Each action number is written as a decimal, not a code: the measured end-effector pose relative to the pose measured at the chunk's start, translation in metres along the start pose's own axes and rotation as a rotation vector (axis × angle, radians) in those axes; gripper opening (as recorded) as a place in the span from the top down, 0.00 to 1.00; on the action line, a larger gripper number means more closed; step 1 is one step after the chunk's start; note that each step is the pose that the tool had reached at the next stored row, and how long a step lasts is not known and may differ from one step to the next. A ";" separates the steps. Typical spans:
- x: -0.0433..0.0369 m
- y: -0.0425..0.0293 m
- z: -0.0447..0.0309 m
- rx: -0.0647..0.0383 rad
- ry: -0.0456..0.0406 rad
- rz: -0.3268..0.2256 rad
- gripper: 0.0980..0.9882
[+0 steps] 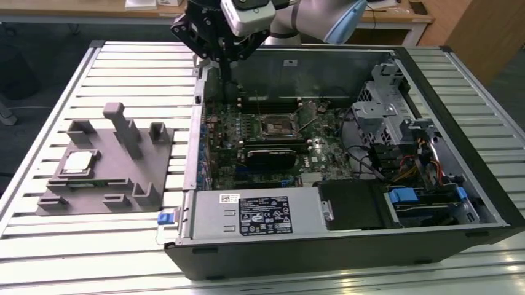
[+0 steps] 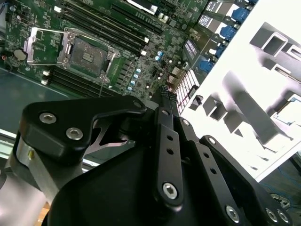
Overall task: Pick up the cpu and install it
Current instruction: 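Reach for the cpu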
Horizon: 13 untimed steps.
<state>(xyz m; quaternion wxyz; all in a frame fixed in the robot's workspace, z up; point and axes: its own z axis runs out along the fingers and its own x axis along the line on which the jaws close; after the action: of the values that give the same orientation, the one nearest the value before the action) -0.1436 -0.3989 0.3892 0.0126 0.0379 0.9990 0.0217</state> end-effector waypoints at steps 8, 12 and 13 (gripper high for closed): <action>0.0028 -0.0002 0.0010 0.000 0.0002 0.000 0.99; 0.0048 -0.0004 0.0012 0.000 0.0003 0.000 0.99; 0.0054 -0.0005 0.0013 0.000 0.0002 0.000 0.99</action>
<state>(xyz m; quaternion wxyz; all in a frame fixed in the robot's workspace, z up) -0.1490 -0.3989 0.3877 0.0125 0.0379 0.9990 0.0217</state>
